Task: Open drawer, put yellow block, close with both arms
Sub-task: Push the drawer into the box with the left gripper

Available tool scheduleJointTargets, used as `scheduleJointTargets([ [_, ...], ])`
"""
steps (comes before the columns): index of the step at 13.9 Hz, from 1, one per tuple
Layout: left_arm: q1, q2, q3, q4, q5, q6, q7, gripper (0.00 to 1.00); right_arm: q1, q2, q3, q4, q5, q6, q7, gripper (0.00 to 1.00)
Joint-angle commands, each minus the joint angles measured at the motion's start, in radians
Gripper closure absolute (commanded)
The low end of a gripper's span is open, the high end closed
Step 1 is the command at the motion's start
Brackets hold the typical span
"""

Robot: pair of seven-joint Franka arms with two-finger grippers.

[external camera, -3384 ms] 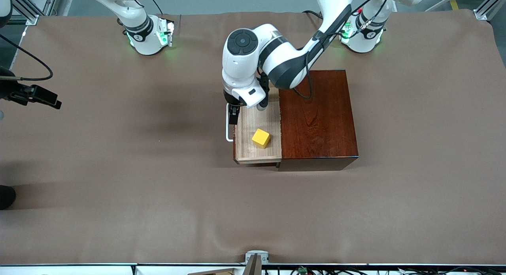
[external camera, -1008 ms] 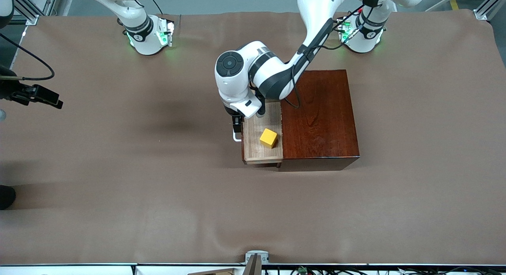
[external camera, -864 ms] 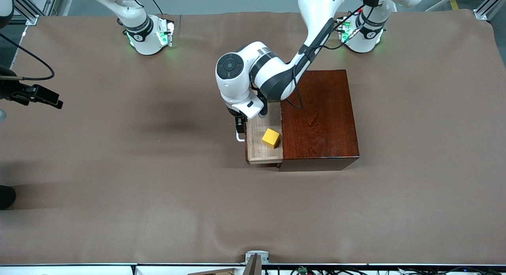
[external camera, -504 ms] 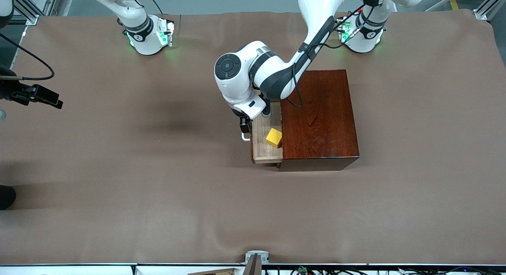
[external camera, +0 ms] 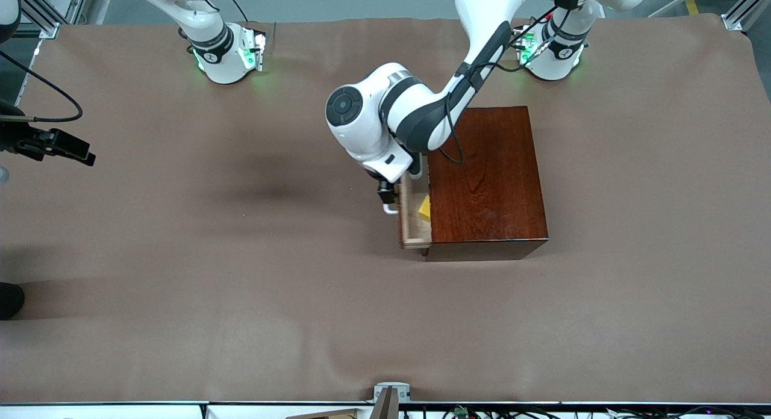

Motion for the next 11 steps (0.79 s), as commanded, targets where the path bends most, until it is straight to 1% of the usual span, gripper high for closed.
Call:
scheduleJointTargets([
  [1, 0.021, -0.005, 0.047, -0.037, 0.093, -0.063, 0.016, 0.0, -0.003, -0.011, 0.005, -0.002, -0.001, 0.009, -0.011, 0.0],
  [4, 0.029, -0.007, 0.047, -0.037, 0.125, -0.093, 0.02, 0.0, -0.005, -0.011, 0.005, -0.002, 0.005, 0.029, -0.011, 0.0],
  [6, 0.029, -0.014, 0.042, -0.027, 0.119, -0.093, 0.02, 0.0, -0.012, -0.011, 0.002, -0.002, 0.039, 0.037, -0.011, 0.0],
  [8, 0.021, -0.06, 0.034, -0.011, 0.112, -0.082, 0.019, 0.0, -0.014, -0.011, 0.001, -0.002, 0.045, 0.035, -0.009, 0.0],
  [11, 0.021, -0.158, 0.028, -0.01, 0.098, -0.054, 0.022, 0.0, -0.014, -0.011, -0.001, -0.002, 0.045, 0.032, -0.011, 0.0],
])
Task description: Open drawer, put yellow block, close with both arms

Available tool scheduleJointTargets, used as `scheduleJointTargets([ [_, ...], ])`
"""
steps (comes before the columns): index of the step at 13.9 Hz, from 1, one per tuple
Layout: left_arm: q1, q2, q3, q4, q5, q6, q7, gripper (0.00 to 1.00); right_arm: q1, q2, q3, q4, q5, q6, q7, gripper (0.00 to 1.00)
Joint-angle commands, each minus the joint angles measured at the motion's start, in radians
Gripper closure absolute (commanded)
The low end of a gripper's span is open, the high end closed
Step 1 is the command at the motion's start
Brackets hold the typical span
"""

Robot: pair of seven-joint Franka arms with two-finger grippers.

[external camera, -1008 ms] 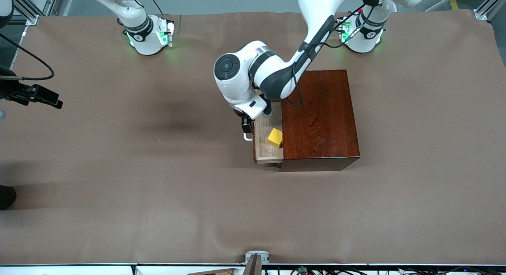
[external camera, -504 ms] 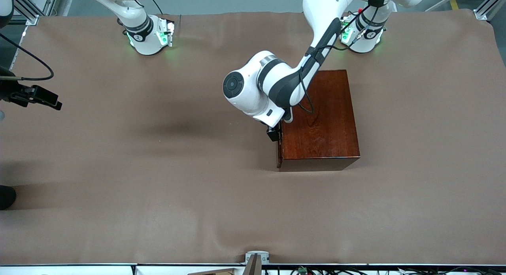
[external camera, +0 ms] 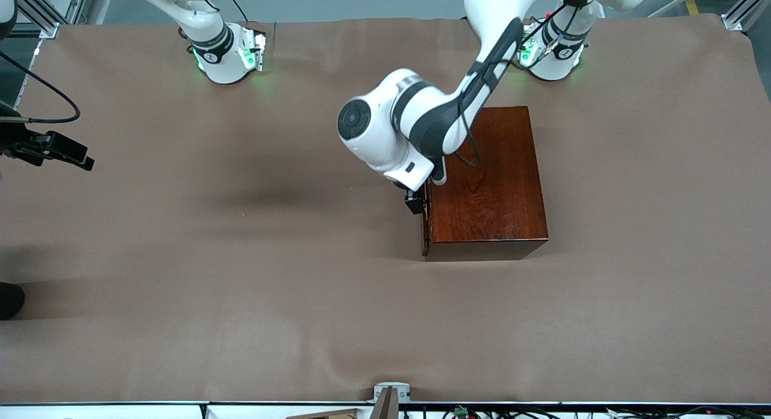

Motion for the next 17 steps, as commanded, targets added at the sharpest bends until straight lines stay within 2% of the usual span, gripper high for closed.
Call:
scheduleJointTargets([
  [1, 0.019, -0.13, 0.01, -0.02, 0.031, -0.003, 0.029, 0.0, -0.012, -0.011, 0.003, -0.002, 0.02, -0.004, -0.007, 0.0],
  [3, 0.074, -0.155, 0.011, -0.023, 0.016, -0.003, 0.126, 0.0, -0.011, -0.011, 0.003, -0.002, 0.02, -0.005, -0.007, 0.0],
  [6, 0.213, -0.163, 0.016, -0.028, -0.044, -0.003, 0.32, 0.0, -0.011, -0.013, 0.003, -0.001, 0.02, -0.002, -0.007, 0.0],
  [11, 0.408, -0.176, 0.011, -0.032, -0.048, 0.004, 0.608, 0.0, -0.011, -0.011, 0.003, 0.005, 0.02, -0.01, -0.007, 0.0],
  [15, 0.519, -0.257, 0.011, -0.077, -0.099, 0.017, 0.83, 0.0, -0.014, -0.011, 0.001, 0.004, 0.02, -0.011, -0.007, 0.0],
  [17, 0.552, -0.319, 0.011, -0.136, -0.119, 0.017, 0.921, 0.0, -0.009, -0.011, 0.003, 0.005, 0.02, -0.01, -0.007, 0.0],
])
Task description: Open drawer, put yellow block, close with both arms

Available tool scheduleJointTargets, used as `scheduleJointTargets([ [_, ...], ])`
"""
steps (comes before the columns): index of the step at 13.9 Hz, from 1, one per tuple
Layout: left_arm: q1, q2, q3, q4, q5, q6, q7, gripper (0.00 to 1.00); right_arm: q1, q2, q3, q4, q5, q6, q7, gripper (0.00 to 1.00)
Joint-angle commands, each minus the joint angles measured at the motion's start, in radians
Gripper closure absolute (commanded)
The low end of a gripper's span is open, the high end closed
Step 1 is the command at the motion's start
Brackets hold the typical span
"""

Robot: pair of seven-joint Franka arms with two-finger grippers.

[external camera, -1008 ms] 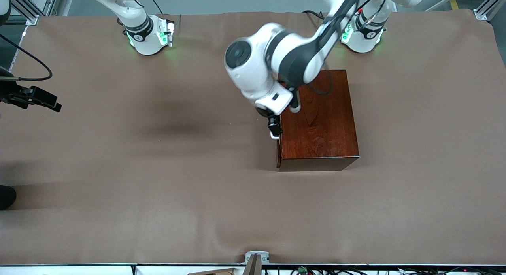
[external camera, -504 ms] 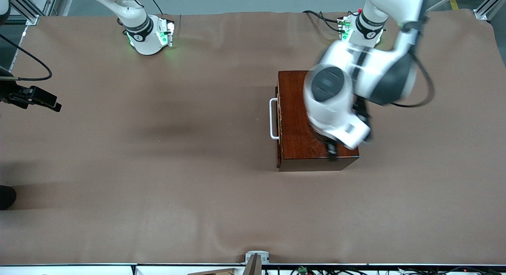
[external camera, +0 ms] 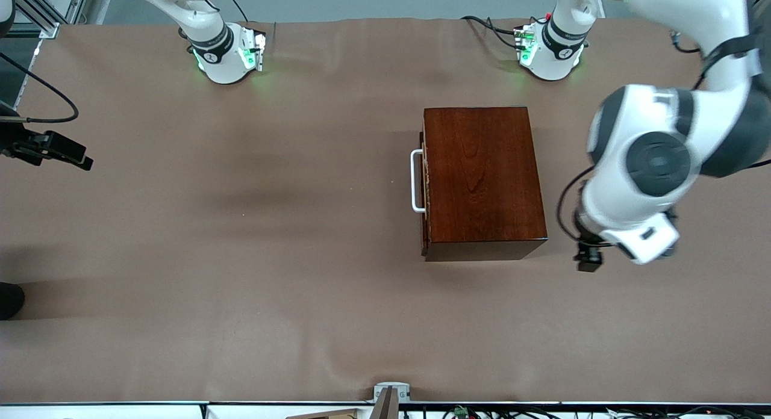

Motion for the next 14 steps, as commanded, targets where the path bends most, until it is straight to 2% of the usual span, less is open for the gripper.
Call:
scheduleJointTargets([
  [1, 0.031, -0.122, -0.008, -0.126, -0.027, 0.009, 0.121, 0.0, -0.009, -0.011, 0.006, 0.002, 0.018, -0.008, -0.007, 0.0],
  [9, 0.122, -0.306, -0.008, -0.307, -0.046, 0.009, 0.516, 0.0, -0.01, -0.011, 0.004, 0.002, 0.018, -0.008, -0.007, 0.0],
  [14, 0.185, -0.404, -0.007, -0.389, -0.049, 0.002, 0.886, 0.0, -0.012, -0.011, 0.006, 0.002, 0.018, -0.007, -0.007, 0.0],
])
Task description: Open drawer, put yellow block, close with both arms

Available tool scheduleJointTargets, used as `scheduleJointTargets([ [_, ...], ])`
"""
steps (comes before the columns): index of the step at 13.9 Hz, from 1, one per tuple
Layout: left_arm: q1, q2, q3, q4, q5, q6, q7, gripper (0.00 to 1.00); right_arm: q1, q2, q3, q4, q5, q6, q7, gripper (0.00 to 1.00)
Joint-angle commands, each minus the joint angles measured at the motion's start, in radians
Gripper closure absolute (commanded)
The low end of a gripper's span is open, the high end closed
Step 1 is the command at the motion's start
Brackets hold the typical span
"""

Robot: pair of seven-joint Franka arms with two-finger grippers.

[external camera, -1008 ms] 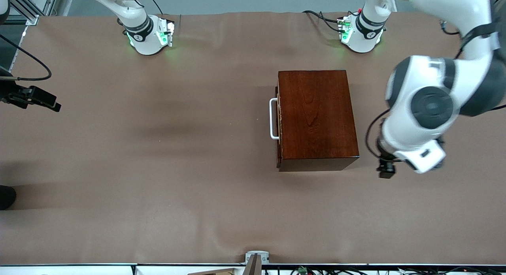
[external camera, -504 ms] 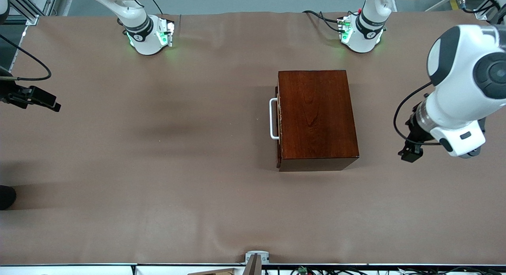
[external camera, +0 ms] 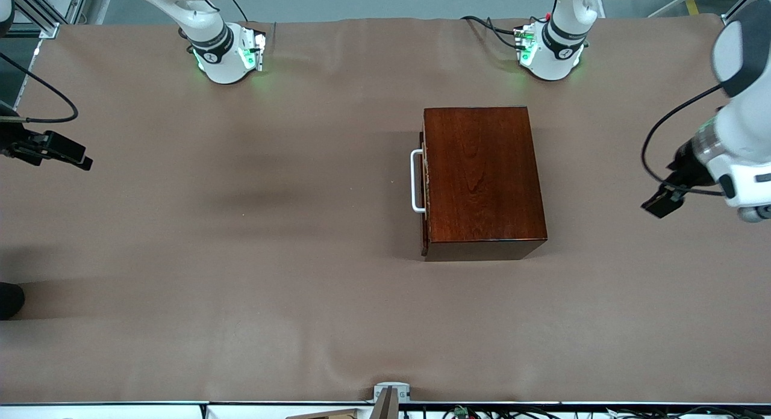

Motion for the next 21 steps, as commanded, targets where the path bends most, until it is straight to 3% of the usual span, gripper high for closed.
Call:
scheduleJointTargets([
  [1, 0.01, -0.083, -0.005, -0.087, -0.021, -0.001, 0.17, 0.0, -0.012, -0.011, 0.005, 0.002, 0.018, -0.006, -0.007, 0.0],
  [11, 0.009, -0.192, -0.008, -0.092, -0.08, -0.146, 0.664, 0.0, -0.012, -0.011, 0.007, 0.002, 0.018, -0.008, -0.007, 0.0],
  [14, 0.015, -0.197, -0.016, -0.085, -0.089, -0.152, 0.685, 0.0, -0.012, -0.011, 0.007, 0.002, 0.018, -0.008, -0.007, 0.0],
  [17, 0.148, -0.201, -0.172, -0.072, -0.095, -0.152, 0.771, 0.0, -0.01, -0.011, 0.007, 0.002, 0.018, -0.008, -0.007, 0.0],
  [21, 0.152, -0.203, -0.169, -0.07, -0.084, -0.187, 0.932, 0.0, -0.01, -0.011, 0.007, 0.002, 0.018, -0.008, -0.007, 0.0],
])
